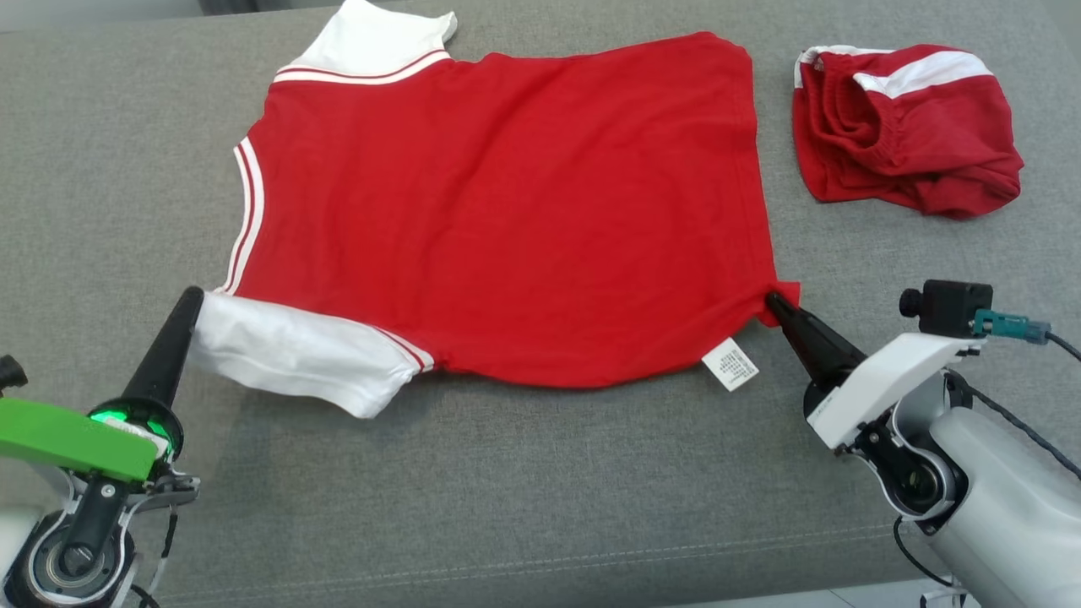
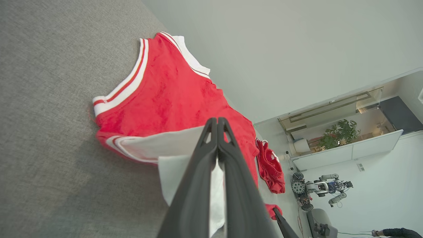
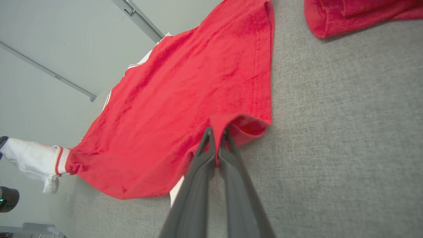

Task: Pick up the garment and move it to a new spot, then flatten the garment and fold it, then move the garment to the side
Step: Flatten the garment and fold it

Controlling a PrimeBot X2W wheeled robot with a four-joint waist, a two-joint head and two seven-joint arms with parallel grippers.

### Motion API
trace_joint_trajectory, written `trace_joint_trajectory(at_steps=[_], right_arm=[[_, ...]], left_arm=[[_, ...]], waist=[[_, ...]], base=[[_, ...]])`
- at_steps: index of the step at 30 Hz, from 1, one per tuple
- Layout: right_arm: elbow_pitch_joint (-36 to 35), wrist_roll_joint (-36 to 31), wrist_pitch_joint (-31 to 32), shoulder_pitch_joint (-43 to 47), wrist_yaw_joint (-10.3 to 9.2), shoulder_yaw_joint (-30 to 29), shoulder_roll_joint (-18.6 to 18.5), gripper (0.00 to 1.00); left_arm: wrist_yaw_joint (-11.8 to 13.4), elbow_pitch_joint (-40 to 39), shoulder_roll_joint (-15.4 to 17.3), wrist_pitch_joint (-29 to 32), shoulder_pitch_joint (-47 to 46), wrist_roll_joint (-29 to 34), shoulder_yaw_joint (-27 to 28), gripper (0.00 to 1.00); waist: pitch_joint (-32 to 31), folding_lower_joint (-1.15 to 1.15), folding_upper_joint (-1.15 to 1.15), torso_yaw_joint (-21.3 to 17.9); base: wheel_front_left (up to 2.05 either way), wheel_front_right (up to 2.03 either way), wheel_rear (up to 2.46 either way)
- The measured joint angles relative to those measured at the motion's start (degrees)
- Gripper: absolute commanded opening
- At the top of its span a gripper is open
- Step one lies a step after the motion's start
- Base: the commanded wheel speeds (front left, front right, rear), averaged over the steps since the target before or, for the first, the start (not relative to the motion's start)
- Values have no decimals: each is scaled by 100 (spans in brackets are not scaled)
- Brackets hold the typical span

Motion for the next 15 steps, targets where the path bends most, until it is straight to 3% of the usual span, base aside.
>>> trace_joint_trajectory(at_steps=[15], right_arm=[[350,52,450,-946,-10,-47,211,0]], left_arm=[[218,1039,138,490,-1038,-138,91,0]], waist=[[542,0,0,-213]], base=[[0,0,0]])
